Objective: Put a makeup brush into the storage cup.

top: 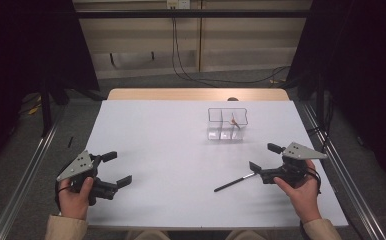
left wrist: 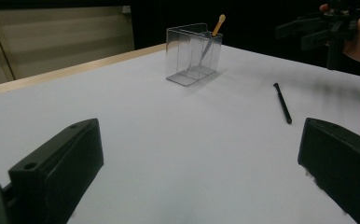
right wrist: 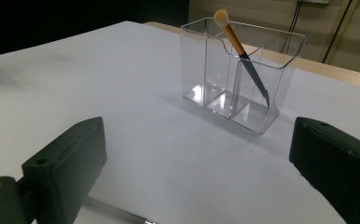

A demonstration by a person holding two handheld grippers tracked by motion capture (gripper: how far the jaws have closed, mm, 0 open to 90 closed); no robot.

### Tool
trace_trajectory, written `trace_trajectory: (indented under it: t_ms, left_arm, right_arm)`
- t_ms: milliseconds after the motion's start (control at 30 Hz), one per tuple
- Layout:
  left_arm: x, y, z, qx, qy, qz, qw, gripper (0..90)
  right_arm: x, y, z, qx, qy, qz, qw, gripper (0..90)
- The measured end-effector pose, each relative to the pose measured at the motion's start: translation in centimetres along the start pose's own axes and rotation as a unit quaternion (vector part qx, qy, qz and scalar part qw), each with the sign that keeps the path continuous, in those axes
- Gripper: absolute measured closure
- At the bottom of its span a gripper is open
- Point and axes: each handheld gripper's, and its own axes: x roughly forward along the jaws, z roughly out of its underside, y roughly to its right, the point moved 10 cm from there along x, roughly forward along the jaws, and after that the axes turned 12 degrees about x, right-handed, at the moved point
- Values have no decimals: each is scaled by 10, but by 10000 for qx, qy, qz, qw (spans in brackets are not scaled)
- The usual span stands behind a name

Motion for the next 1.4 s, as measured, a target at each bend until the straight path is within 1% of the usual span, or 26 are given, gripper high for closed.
trace_trajectory:
  t_ms: [167,267,333,367,433,600,700,733,833,900,967,1000,1100,1200,1267,1400]
  left_arm:
    - [0,0,0,-17,27,0,10000,0]
    - [0,0,1,13,-24,1,10000,0]
    - [1,0,0,2,-15,1,10000,0]
    - [1,0,0,6,6,11,10000,0]
    - [1,0,-1,21,22,22,10000,0]
    - [0,0,1,21,-13,12,10000,0]
    - [0,0,0,15,4,12,10000,0]
    - [0,0,0,17,4,10,10000,0]
    - [1,0,0,21,-14,27,10000,0]
    - [1,1,0,10,-6,33,10000,0]
    - [1,1,0,8,-18,31,10000,0]
    - [1,1,0,10,-18,35,10000,0]
    - [2,1,0,9,-23,37,10000,0]
    - [2,1,0,7,-25,45,10000,0]
    - [2,1,0,24,-29,50,10000,0]
    - [3,1,0,2,-6,61,10000,0]
  right_arm:
    - [7,-3,-1,-16,-28,-41,10000,37]
    - [12,-5,-1,-45,-66,-53,10000,37]
    - [17,-6,1,-26,-109,-64,9999,37]
    - [17,-6,1,-26,-109,-64,9999,37]
    - [21,-5,2,-3,-183,-34,9998,37]
    - [24,-7,2,-8,-290,-32,9996,37]
    - [26,-6,4,-2,-442,3,9990,37]
    - [26,-6,4,-2,-442,3,9990,37]
    - [26,-5,5,38,-575,35,9983,37]
    - [27,-5,7,67,-694,53,9976,37]
    - [29,-4,10,73,-868,98,9962,37]
    - [29,-4,10,73,-868,98,9962,37]
    - [29,-4,12,99,-991,124,9950,37]
    - [29,-3,15,133,-1159,214,9929,37]
    - [30,-1,17,160,-1347,259,9904,42]
    - [30,0,22,288,-1694,367,9844,51]
